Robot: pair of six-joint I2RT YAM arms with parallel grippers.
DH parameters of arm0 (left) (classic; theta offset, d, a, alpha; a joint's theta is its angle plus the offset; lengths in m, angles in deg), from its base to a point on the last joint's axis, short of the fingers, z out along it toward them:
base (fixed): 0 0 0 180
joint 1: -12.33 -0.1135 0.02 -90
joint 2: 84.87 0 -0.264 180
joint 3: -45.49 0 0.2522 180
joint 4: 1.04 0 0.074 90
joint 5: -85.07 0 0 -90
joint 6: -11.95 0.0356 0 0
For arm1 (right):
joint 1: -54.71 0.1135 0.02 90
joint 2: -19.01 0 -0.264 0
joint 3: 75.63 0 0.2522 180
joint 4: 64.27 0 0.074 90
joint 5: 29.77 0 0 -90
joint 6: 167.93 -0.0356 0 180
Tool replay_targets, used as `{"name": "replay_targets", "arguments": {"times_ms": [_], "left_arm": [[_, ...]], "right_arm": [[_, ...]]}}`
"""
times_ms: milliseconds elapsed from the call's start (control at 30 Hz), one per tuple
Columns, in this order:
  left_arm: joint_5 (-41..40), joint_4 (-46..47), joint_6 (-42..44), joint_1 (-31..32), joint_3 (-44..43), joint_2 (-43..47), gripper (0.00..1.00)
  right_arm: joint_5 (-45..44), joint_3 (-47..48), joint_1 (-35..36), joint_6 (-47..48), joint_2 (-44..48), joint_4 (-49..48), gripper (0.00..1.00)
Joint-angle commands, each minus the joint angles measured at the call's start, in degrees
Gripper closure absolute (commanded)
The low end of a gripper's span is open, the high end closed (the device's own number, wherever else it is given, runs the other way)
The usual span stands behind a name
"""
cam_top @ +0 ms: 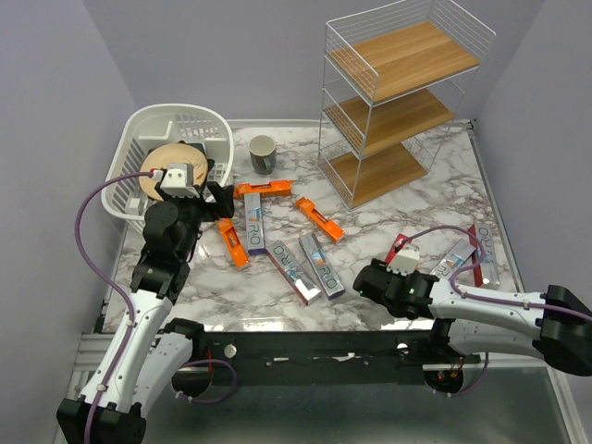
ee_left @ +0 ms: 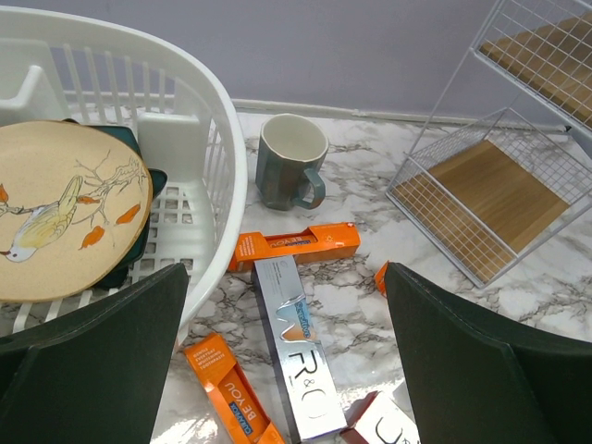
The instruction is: Place and organize the toothpastes onto the shelf
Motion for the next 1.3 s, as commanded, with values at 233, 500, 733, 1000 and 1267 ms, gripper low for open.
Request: {"name": "replay_targets", "arguments": {"times_ms": [233, 500, 733, 1000, 1267], "left_arm": [[3.24, 1.13, 0.26, 0.39, 0.29, -0.53, 0.01], [9.4, 1.66, 0.08, 2.05, -0.24, -1.94, 0.01], [16.08, 3.59, -0.35, 4.77, 0.11, -2.9, 0.01], [24.86, 4.56, -12.12, 8.91, -0.76, -7.73, 0.01], [21.82, 16.15, -33.57, 17.51, 4.51, -13.18, 0.01]], "right_arm": [[-2.37, 2.33, 0.5, 8.05, -4.24, -5.9, 0.37], [-2.46, 5.41, 1.46, 20.27, -2.49, -8.72, 0.56], [1.58, 2.78, 1.46, 33.62, 5.94, -17.31, 0.59], [11.07, 1.89, 1.38, 47.34, 13.33, -27.7, 0.59], [14.59, 3.74, 1.46, 49.89, 12.9, -30.87, 0.59]]}}
